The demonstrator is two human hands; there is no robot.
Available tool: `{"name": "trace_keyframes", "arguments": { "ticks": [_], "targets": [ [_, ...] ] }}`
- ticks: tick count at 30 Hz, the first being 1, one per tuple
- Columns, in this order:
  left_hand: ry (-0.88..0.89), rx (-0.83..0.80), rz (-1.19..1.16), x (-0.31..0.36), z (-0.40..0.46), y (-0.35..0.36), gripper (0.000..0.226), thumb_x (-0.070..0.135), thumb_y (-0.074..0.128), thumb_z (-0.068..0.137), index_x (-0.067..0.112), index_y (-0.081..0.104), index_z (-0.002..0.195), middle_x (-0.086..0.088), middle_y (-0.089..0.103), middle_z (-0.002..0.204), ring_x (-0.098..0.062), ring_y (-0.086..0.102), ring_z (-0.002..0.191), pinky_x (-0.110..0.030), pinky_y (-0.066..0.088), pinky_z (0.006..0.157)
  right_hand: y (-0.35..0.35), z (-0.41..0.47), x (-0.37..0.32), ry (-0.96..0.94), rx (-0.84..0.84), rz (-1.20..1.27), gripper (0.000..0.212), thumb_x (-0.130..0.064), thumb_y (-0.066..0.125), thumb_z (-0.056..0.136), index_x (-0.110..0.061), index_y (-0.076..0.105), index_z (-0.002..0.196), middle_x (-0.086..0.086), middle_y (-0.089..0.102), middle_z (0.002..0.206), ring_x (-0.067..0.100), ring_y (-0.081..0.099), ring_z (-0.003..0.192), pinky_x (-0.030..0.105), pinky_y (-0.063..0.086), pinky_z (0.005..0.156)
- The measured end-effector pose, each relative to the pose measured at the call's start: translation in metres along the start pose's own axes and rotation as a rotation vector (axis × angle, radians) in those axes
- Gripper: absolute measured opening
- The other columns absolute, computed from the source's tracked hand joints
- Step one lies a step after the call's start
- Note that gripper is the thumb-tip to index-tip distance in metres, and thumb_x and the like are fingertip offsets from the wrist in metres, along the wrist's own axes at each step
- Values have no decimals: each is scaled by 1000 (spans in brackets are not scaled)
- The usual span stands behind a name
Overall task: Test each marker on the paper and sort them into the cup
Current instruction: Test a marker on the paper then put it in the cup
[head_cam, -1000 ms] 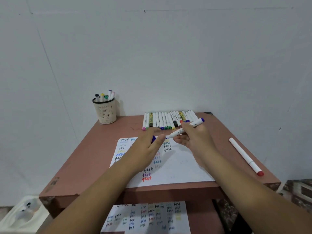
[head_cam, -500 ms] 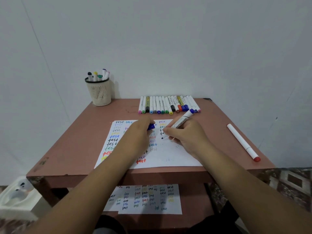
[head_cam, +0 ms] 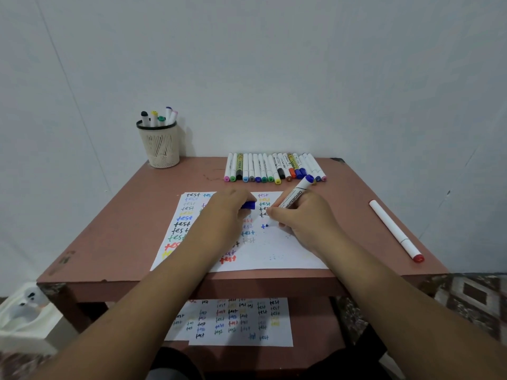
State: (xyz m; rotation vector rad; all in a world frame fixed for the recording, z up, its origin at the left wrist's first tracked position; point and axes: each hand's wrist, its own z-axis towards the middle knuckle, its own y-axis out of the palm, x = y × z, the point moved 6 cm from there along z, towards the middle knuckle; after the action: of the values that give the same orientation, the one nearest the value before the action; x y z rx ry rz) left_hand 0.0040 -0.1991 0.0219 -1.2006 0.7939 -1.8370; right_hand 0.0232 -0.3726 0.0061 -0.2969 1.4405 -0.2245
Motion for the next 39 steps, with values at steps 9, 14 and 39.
{"name": "trace_keyframes", "arguments": {
  "ticks": [9, 14, 39],
  "targets": [
    [31, 23, -40, -3, -2, 1, 30, 13, 57, 99, 25, 64, 126, 6, 54, 124, -11, 49, 111, -22, 38, 91, -5, 2, 2, -19, 58, -48, 17, -25, 83, 81, -19, 69, 74, -7, 64, 61, 18, 62, 64, 54, 62, 75],
    [-5, 8, 13, 1, 0, -2, 29, 19, 54, 101, 25, 61, 129, 4, 59, 123, -14, 50, 113, -23, 37, 94, -5, 1, 1, -6, 72, -77, 16, -26, 83, 83, -17, 71, 76, 0, 68, 71, 20, 65, 69, 59, 62, 77],
    [-48, -49, -76, 0, -6, -2, 24, 28, 58, 99, 31, 64, 122, 2, 65, 110, -16, 57, 97, -34, 47, 85, -15, -7, -8, -117, 58, 482, 11, 8, 74, 89, -1, 71, 94, 20, 77, 93, 27, 76, 77, 34, 62, 75]
  ]
}}
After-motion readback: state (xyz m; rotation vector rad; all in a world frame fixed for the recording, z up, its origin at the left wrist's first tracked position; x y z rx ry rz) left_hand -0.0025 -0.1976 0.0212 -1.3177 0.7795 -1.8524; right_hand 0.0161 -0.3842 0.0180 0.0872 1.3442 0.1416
